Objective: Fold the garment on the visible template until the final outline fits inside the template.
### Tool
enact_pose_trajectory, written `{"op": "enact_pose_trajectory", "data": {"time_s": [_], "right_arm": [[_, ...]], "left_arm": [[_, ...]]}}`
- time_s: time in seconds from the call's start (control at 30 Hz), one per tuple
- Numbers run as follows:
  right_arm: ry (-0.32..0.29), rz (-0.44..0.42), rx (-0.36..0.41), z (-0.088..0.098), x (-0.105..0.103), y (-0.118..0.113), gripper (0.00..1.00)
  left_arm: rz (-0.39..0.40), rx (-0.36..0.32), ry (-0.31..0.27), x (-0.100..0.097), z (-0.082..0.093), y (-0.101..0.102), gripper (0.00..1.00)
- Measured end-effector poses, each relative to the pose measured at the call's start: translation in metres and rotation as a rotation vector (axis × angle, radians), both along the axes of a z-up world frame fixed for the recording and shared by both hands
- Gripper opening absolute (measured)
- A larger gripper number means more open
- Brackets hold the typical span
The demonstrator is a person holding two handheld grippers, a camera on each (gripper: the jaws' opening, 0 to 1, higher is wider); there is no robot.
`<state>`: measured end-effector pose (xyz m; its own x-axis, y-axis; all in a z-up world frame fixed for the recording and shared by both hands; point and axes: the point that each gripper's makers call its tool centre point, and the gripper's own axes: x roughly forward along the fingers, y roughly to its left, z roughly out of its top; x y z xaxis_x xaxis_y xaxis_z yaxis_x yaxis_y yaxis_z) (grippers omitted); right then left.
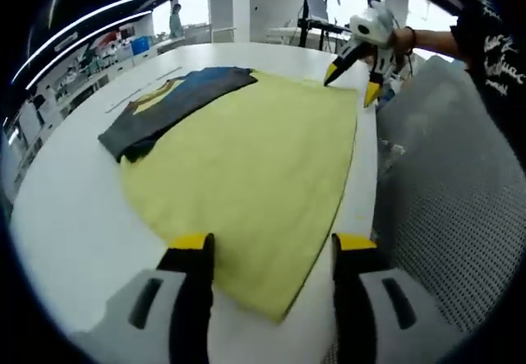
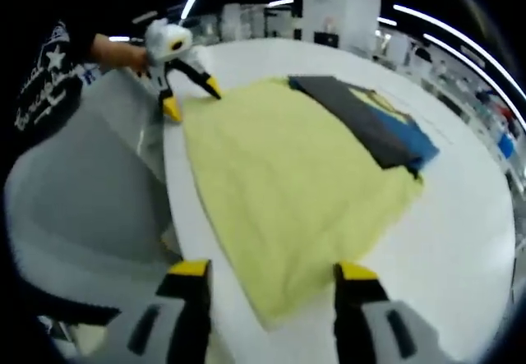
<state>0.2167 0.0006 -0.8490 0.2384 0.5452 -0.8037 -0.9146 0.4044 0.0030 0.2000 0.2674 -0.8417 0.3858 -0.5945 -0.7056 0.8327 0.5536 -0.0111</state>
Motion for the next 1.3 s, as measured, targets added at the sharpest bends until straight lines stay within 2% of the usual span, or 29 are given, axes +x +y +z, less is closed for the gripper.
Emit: {"op": "enact_pose_trajectory", "data": {"time_s": [0.1,0.13,0.27,0.5,0.7,0.8,0.83,0.87,0.9,1.03,1.3], "right_arm": [[-0.036,0.038,-0.057,-0.003,0.003,-0.005,0.51],[-0.019,0.018,-0.041,-0.003,0.002,-0.002,0.51],[-0.015,0.019,-0.032,-0.003,0.003,-0.001,0.5],[-0.01,-0.01,-0.037,-0.002,0.014,-0.004,0.34],[-0.016,-0.011,-0.043,-0.002,0.017,-0.006,0.26],[-0.032,0.0,-0.047,-0.002,0.019,-0.006,0.18],[-0.043,0.015,-0.057,-0.002,0.019,-0.007,0.13],[-0.041,0.033,-0.074,-0.003,0.017,-0.008,0.03],[-0.053,0.038,-0.069,-0.002,0.018,-0.006,0.0],[-0.056,0.042,-0.07,-0.002,0.018,-0.006,0.0],[-0.044,0.033,-0.042,0.002,0.012,-0.007,0.0]], "left_arm": [[-0.03,0.019,-0.01,0.0,-0.002,0.002,0.53],[-0.026,0.022,-0.007,0.002,-0.003,0.003,0.53],[-0.038,0.03,-0.001,0.002,-0.004,0.005,0.52],[-0.012,0.026,0.022,0.012,-0.004,0.009,0.41],[0.003,0.039,0.0,0.016,-0.005,0.013,0.34],[0.006,0.036,-0.002,0.017,-0.005,0.013,0.2],[0.004,0.041,-0.004,0.016,-0.004,0.012,0.14],[0.003,0.043,-0.003,0.015,-0.003,0.012,0.11],[0.003,0.047,-0.005,0.014,-0.002,0.011,0.1],[0.006,0.067,-0.017,0.015,-0.003,0.015,0.04],[0.025,0.068,-0.01,0.013,0.0,0.02,0.01]]}}
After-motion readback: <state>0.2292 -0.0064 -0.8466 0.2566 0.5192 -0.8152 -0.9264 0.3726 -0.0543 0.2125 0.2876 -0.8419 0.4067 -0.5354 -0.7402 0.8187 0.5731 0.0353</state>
